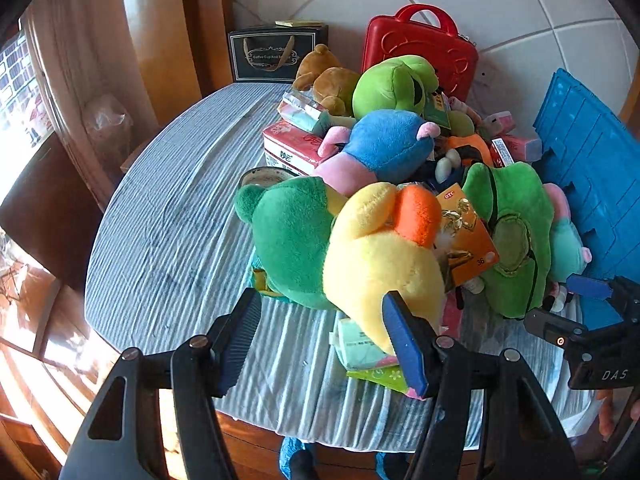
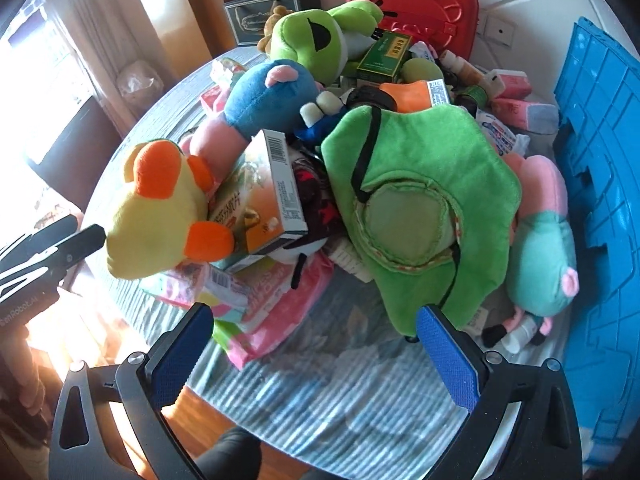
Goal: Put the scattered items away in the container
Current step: 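Move both tools back to the pile toward the green and yellow plush toy, then grasp the green and yellow plush toy with both tools from either side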
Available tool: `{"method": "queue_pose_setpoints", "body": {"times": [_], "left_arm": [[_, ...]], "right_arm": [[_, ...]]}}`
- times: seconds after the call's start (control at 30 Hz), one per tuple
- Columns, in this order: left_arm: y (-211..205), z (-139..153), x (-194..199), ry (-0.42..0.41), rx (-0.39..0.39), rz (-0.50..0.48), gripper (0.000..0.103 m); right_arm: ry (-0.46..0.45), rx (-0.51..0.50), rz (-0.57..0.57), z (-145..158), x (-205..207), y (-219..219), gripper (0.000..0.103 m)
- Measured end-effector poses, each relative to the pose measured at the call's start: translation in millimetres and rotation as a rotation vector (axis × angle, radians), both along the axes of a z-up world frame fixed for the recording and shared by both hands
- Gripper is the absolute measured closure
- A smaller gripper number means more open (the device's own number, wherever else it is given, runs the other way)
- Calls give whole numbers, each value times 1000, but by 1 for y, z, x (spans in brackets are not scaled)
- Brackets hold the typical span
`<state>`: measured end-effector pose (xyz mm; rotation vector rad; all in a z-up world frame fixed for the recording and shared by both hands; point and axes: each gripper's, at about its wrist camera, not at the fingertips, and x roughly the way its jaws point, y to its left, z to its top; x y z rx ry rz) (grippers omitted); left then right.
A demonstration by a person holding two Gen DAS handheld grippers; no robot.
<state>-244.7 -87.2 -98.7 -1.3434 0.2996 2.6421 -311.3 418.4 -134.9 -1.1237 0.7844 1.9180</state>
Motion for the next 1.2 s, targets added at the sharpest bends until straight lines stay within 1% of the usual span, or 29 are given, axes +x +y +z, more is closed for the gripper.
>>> {"method": "queue_pose_setpoints", "body": {"times": [0.07, 0.17, 0.23, 0.3, 0.4, 0.47, 0.6, 0.63, 0.67, 0.7, 0.73, 0.8, 0.83, 0.87, 0.93, 0.97, 1.0, 1.03, 1.13, 1.2], "left_arm": [[-18, 0, -13, 4, -11, -30, 41], [-38, -3, -33, -37, -1, -67, 41], [-43, -3, -42, -48, 10, -105, 41], [-44, -4, -47, -60, 21, -141, 41], [-45, -13, -51, -80, 35, -184, 41], [-46, -20, -53, -93, 32, -188, 41], [-51, -34, -53, -126, 46, -236, 41], [-52, -38, -53, -133, 46, -255, 41], [-52, -41, -54, -142, 53, -276, 41], [-52, -44, -56, -148, 62, -301, 41], [-50, -48, -59, -151, 65, -327, 41], [-44, -56, -67, -159, 62, -367, 41], [-41, -60, -71, -166, 68, -385, 41], [-38, -63, -76, -172, 76, -403, 41], [-32, -70, -84, -185, 87, -434, 41], [-29, -73, -87, -191, 94, -455, 41], [-25, -76, -90, -192, 93, -472, 39], [-21, -79, -91, -188, 89, -484, 33], [-12, -85, -94, -175, 95, -518, 27], [-6, -86, -95, -145, 92, -530, 24]], "right_arm": [[36, -1, -44, 4, -13, -9, 0], [96, -8, -113, 13, -33, -23, 0], [116, -13, -146, 16, -46, -29, 0], [101, 0, -173, 19, -60, -33, 0], [87, 11, -166, 20, -77, -34, 0], [78, 19, -156, 19, -86, -35, 0], [45, 23, -126, 5, -111, -33, 1], [16, 16, -129, -3, -117, -30, 8], [-8, 6, -143, -11, -121, -26, 24], [-8, -4, -163, -17, -122, -21, 28], [13, -10, -187, -20, -120, -15, 30], [57, -12, -254, -21, -114, -4, 30], [80, -16, -270, -21, -112, 0, 30], [89, -16, -281, -21, -112, 4, 25], [71, -2, -301, -20, -113, 10, 16], [64, 7, -304, -20, -115, 11, 15], [61, 17, -307, -18, -116, 12, 15], [58, 27, -308, -17, -117, 13, 15], [50, 66, -313, -14, -120, 15, 8], [60, 91, -314, -15, -122, 17, 8]]}}
